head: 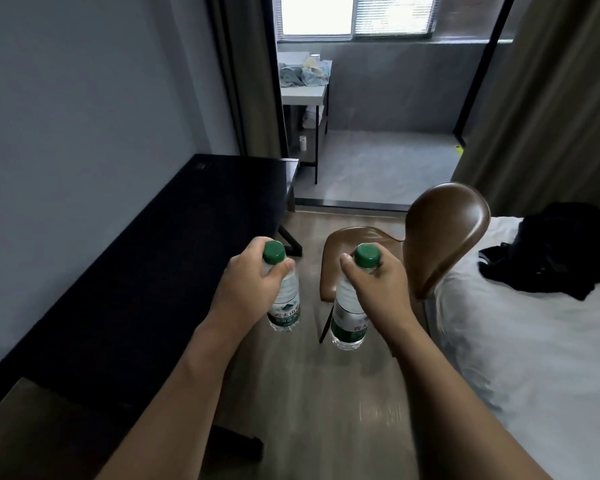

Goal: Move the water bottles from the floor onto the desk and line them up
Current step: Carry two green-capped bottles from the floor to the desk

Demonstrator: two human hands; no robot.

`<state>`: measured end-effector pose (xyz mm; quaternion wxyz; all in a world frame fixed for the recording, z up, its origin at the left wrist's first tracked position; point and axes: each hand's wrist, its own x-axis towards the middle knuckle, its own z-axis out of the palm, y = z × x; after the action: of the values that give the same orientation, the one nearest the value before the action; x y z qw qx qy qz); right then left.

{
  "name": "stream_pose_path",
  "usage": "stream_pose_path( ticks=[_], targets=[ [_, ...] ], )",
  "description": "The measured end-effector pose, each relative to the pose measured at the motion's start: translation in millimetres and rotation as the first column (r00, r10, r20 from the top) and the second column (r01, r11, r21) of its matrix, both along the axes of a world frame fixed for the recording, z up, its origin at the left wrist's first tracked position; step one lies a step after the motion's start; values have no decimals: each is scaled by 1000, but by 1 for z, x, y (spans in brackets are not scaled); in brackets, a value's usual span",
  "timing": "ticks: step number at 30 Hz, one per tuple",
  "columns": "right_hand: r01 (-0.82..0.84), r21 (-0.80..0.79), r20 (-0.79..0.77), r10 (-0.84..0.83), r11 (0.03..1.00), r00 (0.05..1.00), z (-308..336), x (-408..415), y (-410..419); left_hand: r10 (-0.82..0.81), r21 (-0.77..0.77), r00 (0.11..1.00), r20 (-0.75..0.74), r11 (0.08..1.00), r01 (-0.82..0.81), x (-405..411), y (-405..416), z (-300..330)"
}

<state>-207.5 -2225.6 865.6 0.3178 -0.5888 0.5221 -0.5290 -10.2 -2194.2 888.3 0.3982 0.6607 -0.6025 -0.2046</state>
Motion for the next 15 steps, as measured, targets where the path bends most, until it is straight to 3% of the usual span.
stream_pose_path(
  ticks=[15],
  targets=[
    [13, 44, -7, -12, 999, 1000, -21, 58, -297, -15, 73, 1000, 4, 997, 14, 50, -282, -14]
  ],
)
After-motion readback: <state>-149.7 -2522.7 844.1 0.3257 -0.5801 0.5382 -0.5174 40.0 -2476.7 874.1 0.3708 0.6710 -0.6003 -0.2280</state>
